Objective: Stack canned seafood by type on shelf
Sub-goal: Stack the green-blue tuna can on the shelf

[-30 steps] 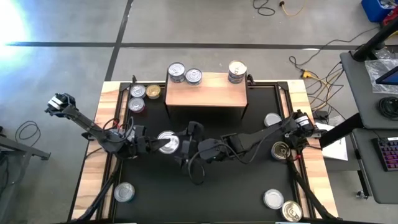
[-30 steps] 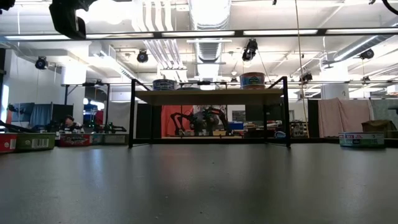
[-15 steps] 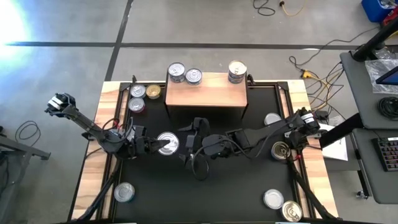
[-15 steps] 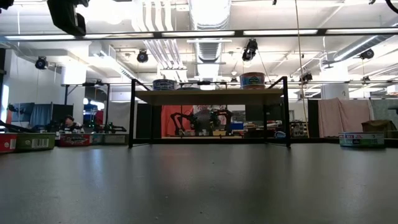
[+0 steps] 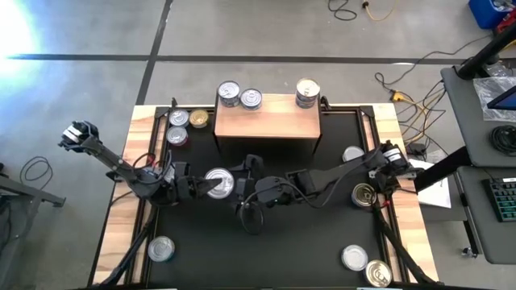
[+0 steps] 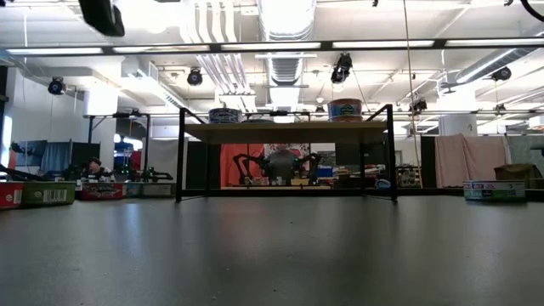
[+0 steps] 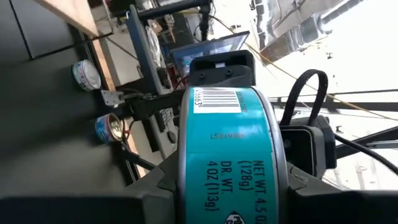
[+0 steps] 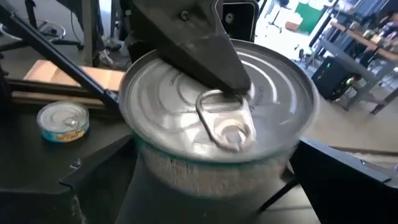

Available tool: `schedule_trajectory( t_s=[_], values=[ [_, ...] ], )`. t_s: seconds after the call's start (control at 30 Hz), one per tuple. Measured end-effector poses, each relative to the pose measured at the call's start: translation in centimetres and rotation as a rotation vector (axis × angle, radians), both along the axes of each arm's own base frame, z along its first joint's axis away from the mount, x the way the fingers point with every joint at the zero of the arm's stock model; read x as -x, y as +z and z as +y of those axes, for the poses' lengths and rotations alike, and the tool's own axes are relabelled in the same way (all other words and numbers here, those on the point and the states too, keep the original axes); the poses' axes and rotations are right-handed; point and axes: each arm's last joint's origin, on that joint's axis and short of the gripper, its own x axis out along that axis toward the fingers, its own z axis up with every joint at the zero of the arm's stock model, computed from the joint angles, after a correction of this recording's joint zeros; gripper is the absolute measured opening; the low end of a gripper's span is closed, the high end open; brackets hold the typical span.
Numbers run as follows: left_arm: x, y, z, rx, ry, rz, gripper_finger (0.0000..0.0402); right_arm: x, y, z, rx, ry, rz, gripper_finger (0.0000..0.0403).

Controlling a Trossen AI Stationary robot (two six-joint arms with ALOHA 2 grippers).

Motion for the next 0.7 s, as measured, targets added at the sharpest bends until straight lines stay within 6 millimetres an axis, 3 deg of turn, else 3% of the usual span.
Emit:
schedule_trajectory(
  t_s=[0.3,0.7],
  values=[
    [-2.0,0.6,-1.1,0.026,0.039,0.004,0.0111,-0.2,0.6,0.0,0.019,0.014,-0.064,0.0401],
    [-1.8,-0.1,-0.9,0.044,0.026,-0.014,0.0111,0.1,0.6,0.4,-0.081,0.039,-0.056,0.04]
  ],
)
